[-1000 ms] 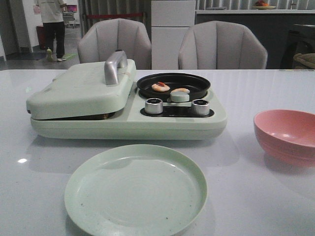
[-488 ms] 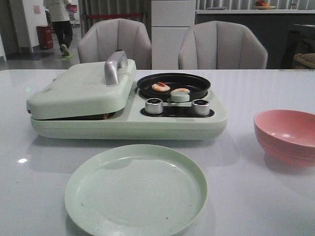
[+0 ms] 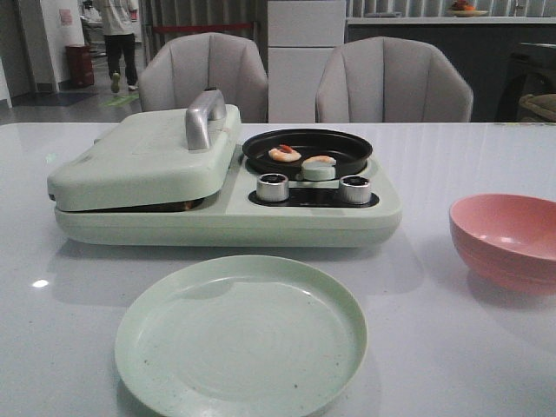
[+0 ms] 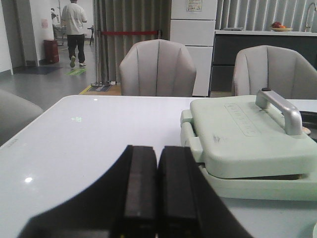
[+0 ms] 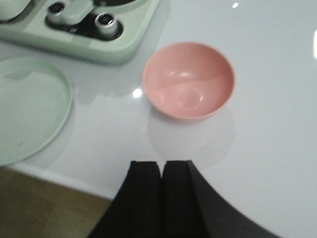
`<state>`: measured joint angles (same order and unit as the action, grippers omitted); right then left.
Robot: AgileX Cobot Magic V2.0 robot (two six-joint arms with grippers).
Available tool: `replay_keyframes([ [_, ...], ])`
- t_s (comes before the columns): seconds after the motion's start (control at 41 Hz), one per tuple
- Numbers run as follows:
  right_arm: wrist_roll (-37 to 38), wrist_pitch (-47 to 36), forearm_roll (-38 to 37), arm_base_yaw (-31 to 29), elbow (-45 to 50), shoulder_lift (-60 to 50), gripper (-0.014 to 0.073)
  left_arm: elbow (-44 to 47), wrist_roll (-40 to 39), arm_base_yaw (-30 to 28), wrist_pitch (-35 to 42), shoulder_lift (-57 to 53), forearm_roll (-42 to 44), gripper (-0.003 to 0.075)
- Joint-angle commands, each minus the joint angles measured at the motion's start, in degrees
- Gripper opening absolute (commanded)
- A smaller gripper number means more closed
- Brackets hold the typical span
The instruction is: Make breakfast with bread and shrimp
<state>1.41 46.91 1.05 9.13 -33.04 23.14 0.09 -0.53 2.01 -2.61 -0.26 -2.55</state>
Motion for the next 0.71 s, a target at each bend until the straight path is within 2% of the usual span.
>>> replay_keyframes([
  [0.0,0.1,-15.24,-1.05,-3.74,4.43,-4.47,0.0035,1.73,-0.29,0.33,5.2,-0.98,-0.09,0.0101],
  [0.146,0.1,-31.41,-1.05,-7.44,16.51,-12.73,0.0035,1.73,-0.29,0.33,5.2,-0.98,-0.09,0.0101],
  [0.341,0.1,-42.86,-1.05,-9.9,29.92,-21.42,0.0035,1.73,-0.29,0.33,5.2,-0.98,-0.09,0.0101],
  [0.439,0.1,-46.91,-1.05,-9.9,33.86,-23.71,0.0035,1.73,-0.29,0.33,5.2,-0.98,-0.09,0.0101],
  [0.488,0.1,-45.09,-1.05,-9.6,33.59,-25.06,0.0035,1.73,-0.29,0.33,5.2,-0.98,-0.09,0.0101],
  [0.683,0.1,-46.41,-0.75,-8.24,33.67,-25.06,0.0035,1.73,-0.29,0.33,5.2,-0.98,-0.09,0.0101],
])
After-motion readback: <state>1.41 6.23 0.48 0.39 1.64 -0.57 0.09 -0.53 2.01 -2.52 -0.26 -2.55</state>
